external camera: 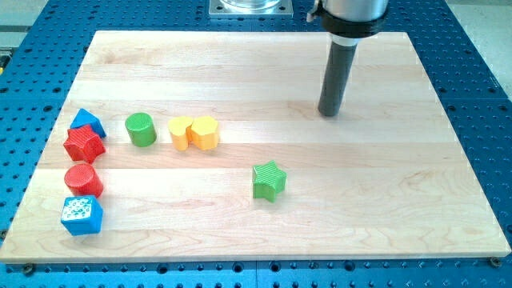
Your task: Move the yellow blocks bottom right to the green circle
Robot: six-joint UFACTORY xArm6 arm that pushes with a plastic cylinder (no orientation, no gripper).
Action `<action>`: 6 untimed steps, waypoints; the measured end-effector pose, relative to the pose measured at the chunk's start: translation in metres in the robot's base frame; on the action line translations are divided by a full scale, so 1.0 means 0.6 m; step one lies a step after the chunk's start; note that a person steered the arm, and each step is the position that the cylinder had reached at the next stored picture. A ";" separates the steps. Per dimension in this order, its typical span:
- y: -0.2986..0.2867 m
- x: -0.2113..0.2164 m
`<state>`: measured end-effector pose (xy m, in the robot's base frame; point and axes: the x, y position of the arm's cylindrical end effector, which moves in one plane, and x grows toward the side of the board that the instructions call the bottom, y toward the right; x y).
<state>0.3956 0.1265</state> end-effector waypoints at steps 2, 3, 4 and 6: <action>-0.145 0.033; -0.260 0.038; -0.302 0.055; -0.327 0.121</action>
<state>0.4682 -0.0699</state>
